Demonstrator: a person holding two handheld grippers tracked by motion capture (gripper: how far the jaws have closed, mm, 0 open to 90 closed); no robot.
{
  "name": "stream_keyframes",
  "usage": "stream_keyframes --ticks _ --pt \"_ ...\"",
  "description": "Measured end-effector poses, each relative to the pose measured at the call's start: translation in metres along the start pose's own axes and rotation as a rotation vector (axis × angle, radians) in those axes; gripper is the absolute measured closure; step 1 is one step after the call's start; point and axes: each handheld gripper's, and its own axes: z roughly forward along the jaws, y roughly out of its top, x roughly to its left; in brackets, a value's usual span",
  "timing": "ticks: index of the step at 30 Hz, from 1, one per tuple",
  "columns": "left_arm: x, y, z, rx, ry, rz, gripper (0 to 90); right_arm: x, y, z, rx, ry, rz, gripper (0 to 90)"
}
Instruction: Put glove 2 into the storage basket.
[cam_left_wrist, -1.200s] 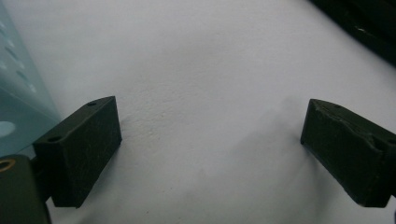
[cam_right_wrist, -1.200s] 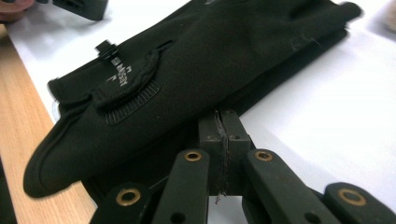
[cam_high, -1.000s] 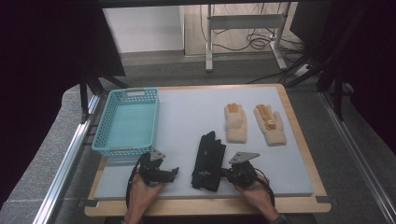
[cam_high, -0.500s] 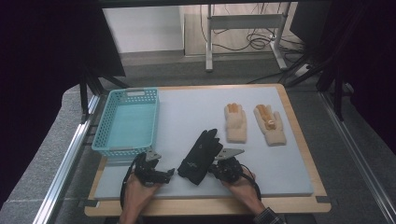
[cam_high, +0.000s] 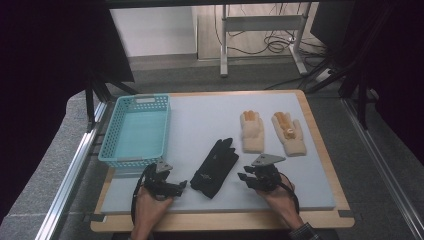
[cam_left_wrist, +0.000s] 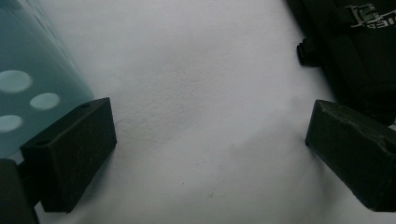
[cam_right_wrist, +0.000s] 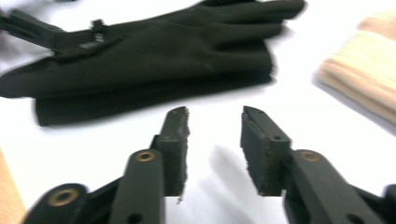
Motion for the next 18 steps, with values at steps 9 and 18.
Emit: stream_keyframes --ticks 9,18 --pt "0.0 0.0 0.0 0.0 0.0 0.0 1.8 -0.035 -0.017 -0.022 -0.005 -0.087 0.06 35.9" --pt "0.0 0.0 0.0 0.001 -0.002 -0.001 1.8 -0.06 -0.033 -0.031 0.031 -0.196 0.087 24.2"
